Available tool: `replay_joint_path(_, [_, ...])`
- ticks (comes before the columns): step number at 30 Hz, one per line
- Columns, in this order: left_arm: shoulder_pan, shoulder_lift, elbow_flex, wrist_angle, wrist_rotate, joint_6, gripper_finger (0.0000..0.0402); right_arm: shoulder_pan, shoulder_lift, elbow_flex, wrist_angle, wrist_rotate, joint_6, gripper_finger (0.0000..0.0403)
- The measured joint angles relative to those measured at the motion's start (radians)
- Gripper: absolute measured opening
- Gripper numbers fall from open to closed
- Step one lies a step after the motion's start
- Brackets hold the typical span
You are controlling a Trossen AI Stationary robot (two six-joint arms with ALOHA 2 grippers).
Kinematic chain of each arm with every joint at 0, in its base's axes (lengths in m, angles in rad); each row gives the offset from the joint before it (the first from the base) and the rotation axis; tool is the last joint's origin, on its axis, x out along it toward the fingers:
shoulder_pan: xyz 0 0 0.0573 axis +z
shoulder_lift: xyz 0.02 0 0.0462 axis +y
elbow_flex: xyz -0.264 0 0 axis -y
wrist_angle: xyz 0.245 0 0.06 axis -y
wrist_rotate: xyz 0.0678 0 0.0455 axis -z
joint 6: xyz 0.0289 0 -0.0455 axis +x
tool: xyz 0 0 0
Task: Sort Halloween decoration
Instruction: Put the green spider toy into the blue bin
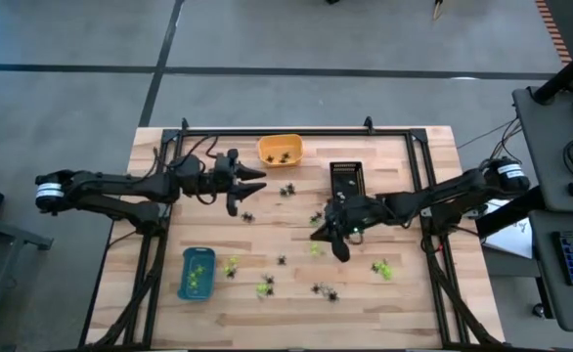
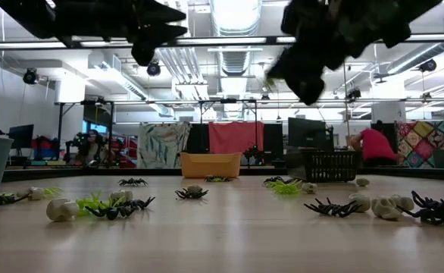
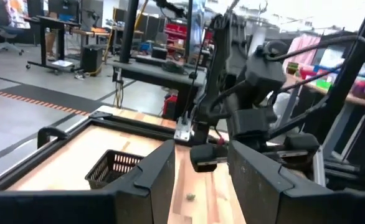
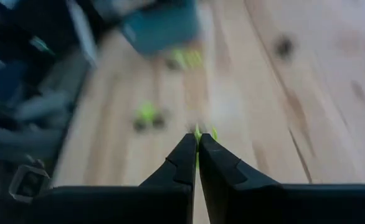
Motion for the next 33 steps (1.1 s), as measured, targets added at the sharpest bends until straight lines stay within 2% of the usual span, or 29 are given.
replay_joint_path(5, [-0.006,-0.133,0.002,-0.076,0.0,-0.069,0.0132,0.0,0.078,0.02,0.246,-0.027,-0.149,0.0008])
replay_joint_path(11, [-0.018,-0.301,0.001,-0.089,0.052,-0.146,0.0132,0.0,0.228,0.161,0.331,-0.03,-0.322,0.0008])
replay_joint_path(16, [-0.018,-0.438,0.001,-0.106,0.108,-0.202,0.0132,0.0,0.4,0.353,0.35,-0.03,-0.447,0.0008])
replay_joint_path(23, [-0.018,-0.568,0.001,-0.203,0.108,-0.226,0.0132,-0.002,0.655,0.648,0.348,-0.039,-0.564,0.0008])
replay_joint_path(26, [-0.018,-0.606,0.001,-0.229,0.107,-0.233,0.0132,-0.007,0.757,0.765,0.35,-0.083,-0.576,0.0008])
replay_joint_path(33, [-0.018,-0.625,0.0,-0.252,0.105,-0.235,0.0132,-0.011,0.984,1.005,0.349,-0.088,-0.572,0.0008])
